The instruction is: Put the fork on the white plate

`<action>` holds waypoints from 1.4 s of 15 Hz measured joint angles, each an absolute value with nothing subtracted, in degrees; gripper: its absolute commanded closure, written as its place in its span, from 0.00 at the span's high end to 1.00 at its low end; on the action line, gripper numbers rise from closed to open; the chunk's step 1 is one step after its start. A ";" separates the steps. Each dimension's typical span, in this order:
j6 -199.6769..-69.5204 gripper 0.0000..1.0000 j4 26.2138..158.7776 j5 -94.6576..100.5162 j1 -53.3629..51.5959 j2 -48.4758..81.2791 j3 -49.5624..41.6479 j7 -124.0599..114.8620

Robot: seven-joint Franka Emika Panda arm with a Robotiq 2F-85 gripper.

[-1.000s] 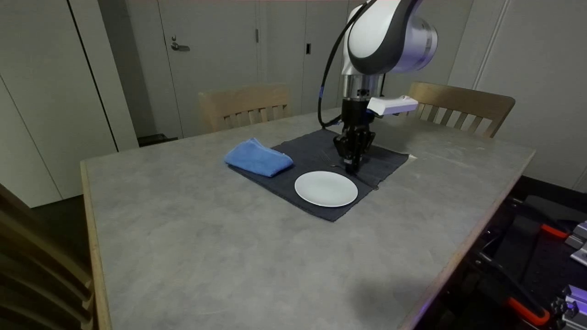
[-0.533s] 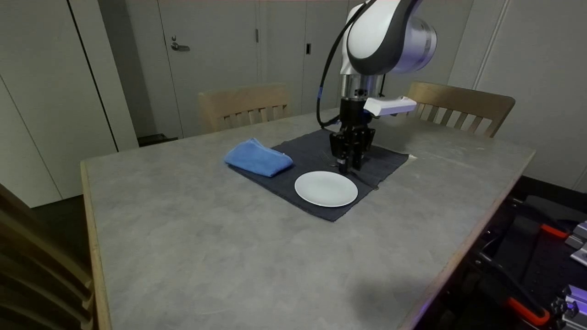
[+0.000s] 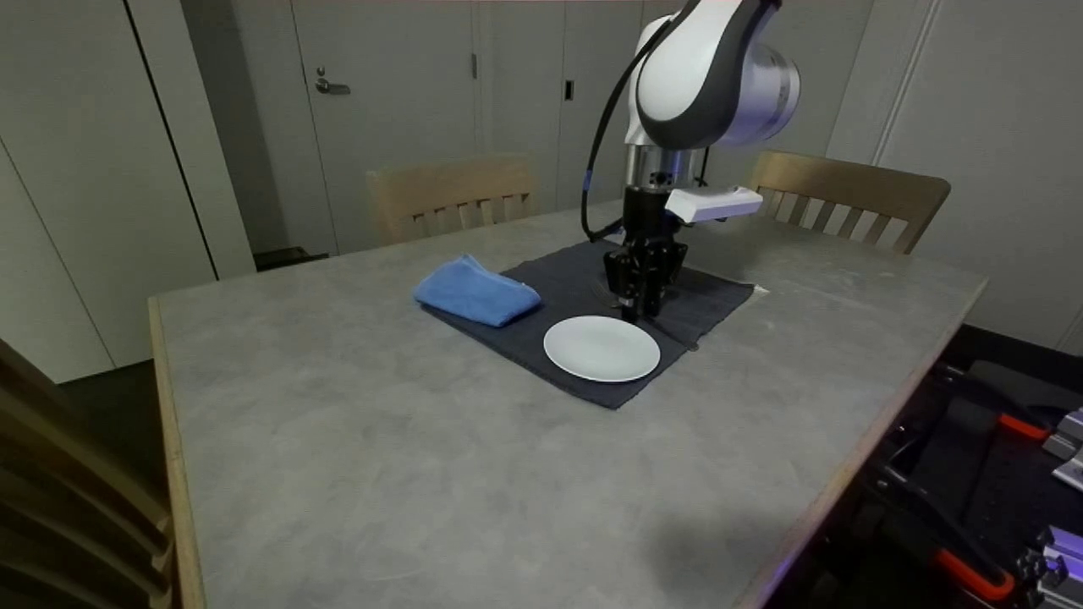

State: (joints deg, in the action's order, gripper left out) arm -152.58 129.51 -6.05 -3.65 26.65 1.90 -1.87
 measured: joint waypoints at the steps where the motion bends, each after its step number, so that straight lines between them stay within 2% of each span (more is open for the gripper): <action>1: -152.80 0.42 129.40 -6.05 -3.65 26.91 1.88 -1.87; 2: -152.92 0.23 129.20 -6.05 -3.65 27.19 1.87 -1.89; 3: -152.92 0.21 129.05 -6.05 -3.66 27.27 1.88 -1.91; 6: -152.92 0.02 128.83 -6.04 -3.65 27.27 1.55 -1.91; 17: -153.07 0.03 128.77 -4.73 -4.47 27.22 0.51 -5.18; 21: -153.75 0.03 128.77 -8.53 -0.97 27.09 3.42 -0.41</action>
State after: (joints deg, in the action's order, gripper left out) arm -153.75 128.77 -8.53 -0.97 27.09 3.42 -0.41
